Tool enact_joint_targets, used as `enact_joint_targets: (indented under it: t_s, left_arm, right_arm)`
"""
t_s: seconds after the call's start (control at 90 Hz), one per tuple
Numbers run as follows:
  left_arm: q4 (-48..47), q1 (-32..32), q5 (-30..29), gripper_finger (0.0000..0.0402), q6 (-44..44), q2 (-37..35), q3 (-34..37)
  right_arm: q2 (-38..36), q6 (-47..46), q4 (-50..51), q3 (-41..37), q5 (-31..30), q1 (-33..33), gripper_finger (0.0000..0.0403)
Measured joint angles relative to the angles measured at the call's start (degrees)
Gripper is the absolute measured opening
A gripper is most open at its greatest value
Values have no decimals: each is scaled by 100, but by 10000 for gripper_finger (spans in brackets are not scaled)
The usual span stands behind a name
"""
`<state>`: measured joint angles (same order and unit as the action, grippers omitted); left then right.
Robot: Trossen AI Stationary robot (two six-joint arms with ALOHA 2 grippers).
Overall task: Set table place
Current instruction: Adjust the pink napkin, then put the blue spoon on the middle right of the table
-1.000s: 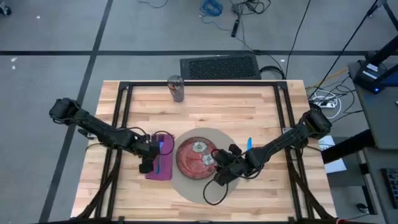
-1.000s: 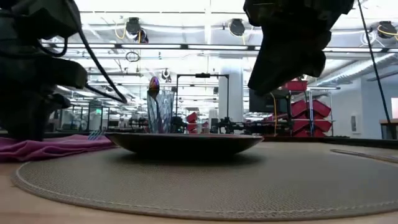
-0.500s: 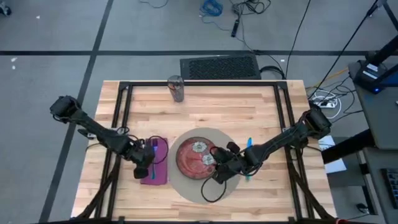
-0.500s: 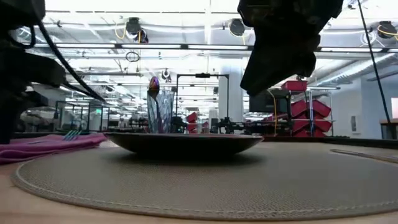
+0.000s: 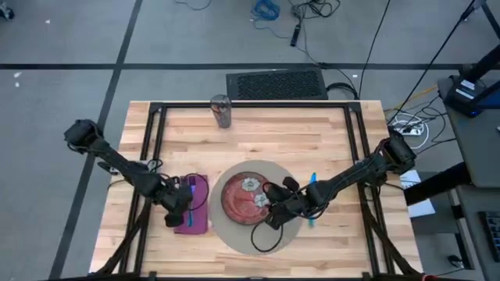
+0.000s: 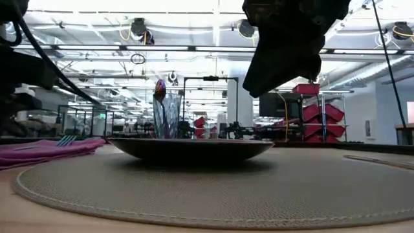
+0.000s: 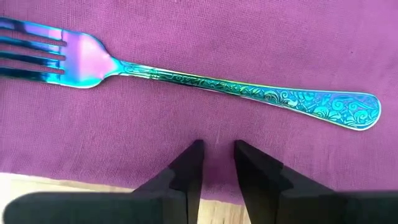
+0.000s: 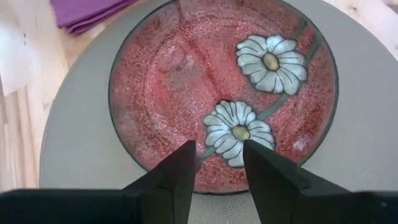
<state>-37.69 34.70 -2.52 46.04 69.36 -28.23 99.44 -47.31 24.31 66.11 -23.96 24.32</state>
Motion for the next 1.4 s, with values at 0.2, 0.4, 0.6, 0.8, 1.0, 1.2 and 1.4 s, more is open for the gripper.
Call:
enact_joint_targets:
  t_s: [0.2, 0.4, 0.6, 0.8, 1.0, 1.2, 1.4]
  left_arm:
    - [-228, 0, -374, 79, -234, -224, -396]
    - [-741, -2, -834, 79, -293, -329, -720]
    - [-843, -10, -1861, 79, -558, -400, -1025]
    - [-786, -257, -3068, 79, -1425, -427, -1473]
    - [-726, -815, -3643, 79, -2522, -442, -1926]
    - [-673, -1211, -3652, 79, -3007, -442, -1939]
    - [-610, -1563, -3648, 79, -3006, -442, -1937]
  right_arm:
    - [0, 77, -17, 0, 0, 2, 123]
    - [0, 476, -81, 0, -31, 2, 123]
    - [0, 1017, -98, 0, -276, -65, 123]
    - [0, 1877, -175, 0, -713, -358, 123]
    - [2, 3187, -887, 0, -1272, -914, 123]
    - [2, 4420, -2273, 19, -1492, -1599, 123]
    - [2, 4829, -2319, 746, -551, -2597, 123]
